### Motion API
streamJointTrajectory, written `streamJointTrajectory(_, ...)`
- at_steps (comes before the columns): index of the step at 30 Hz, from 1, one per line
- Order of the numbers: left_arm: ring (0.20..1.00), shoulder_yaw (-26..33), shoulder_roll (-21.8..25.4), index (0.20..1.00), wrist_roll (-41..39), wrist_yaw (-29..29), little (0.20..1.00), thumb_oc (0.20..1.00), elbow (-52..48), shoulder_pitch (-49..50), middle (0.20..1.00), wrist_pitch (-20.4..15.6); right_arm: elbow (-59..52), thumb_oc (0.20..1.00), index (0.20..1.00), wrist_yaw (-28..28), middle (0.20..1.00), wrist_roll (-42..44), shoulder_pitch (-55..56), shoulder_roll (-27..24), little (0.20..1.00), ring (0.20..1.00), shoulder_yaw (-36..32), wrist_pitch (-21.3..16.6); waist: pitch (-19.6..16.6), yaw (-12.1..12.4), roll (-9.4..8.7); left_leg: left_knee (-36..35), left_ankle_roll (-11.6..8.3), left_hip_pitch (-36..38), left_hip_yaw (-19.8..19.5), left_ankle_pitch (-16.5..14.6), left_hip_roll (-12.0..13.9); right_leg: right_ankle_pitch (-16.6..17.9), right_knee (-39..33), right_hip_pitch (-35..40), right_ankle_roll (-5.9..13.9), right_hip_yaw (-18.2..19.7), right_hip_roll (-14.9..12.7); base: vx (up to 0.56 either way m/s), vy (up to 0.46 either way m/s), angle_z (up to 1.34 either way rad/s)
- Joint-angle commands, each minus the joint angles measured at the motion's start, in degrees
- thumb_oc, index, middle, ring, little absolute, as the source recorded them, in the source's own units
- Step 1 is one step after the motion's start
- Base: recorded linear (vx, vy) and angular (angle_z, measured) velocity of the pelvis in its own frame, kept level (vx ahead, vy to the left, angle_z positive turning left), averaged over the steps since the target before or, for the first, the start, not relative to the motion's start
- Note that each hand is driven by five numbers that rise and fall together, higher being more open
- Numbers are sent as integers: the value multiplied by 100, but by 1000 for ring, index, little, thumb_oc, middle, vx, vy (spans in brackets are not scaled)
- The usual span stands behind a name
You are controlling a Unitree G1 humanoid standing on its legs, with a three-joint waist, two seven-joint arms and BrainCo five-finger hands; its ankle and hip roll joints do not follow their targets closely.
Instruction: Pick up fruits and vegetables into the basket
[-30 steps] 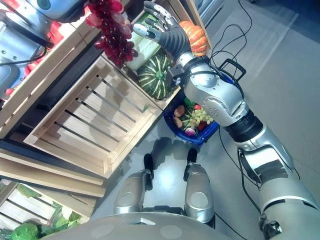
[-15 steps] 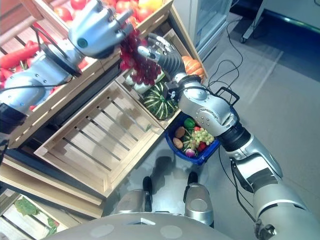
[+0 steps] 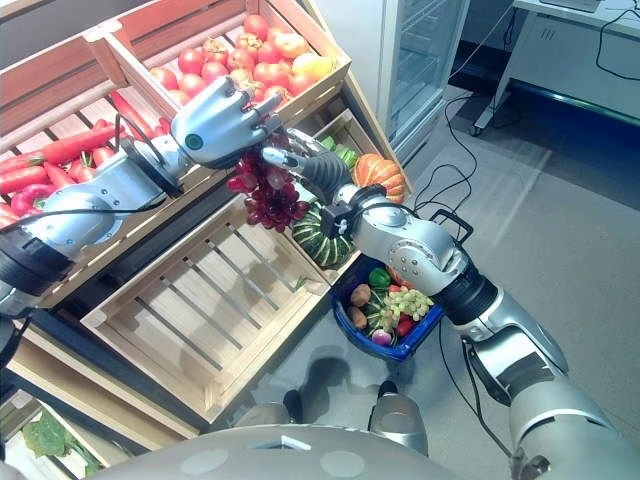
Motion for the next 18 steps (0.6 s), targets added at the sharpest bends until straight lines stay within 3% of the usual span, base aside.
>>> streamJointTrajectory(1, 200, 353, 232, 200, -64, 164, 200, 200, -176, -189, 200, 283, -832, 1000, 1000, 473, 1000, -392, -191, 317, 1000, 1000, 131, 21, -100, -31, -297, 26, 338, 42, 177, -153, -352, -191, -293, 649, 317, 2, -51, 34, 7, -8)
streamJointTrajectory(11, 200, 695, 142, 200, 12, 92, 200, 200, -366, 218, 200, 407, -693, 1000, 1000, 726, 1000, -1188, 5, 238, 1000, 1000, 195, -9, -77, -52, -249, -32, 337, 173, 198, -134, -357, -175, -347, 771, 332, -3, -60, 13, 5, -2)
streamJointTrajectory(14, 200, 800, 165, 200, -167, -7, 200, 200, -435, 278, 200, 447, -746, 1000, 1000, 529, 1000, -1806, 35, 167, 1000, 1000, 141, -102, -74, -65, -231, -45, 336, 195, 192, -129, -361, -174, -345, 779, 340, 19, -61, 5, 10, 0)
streamJointTrajectory(16, 200, 913, 174, 200, -545, -126, 200, 200, -445, 357, 200, 561, -701, 1000, 1000, 69, 1000, -3086, 77, 81, 1000, 1000, 15, -215, -73, -94, -195, -61, 333, 215, 198, -125, -363, -171, -344, 779, 350, 46, -68, 4, 46, -1)
streamJointTrajectory(18, 200, 1047, 121, 200, -626, -129, 200, 200, -454, 468, 200, 651, -628, 1000, 1000, 9, 1000, -3691, 121, 35, 1000, 1000, -128, -172, -61, -119, -158, -66, 338, 224, 191, -135, -375, -180, -333, 766, 352, 75, -67, -11, 58, -2)
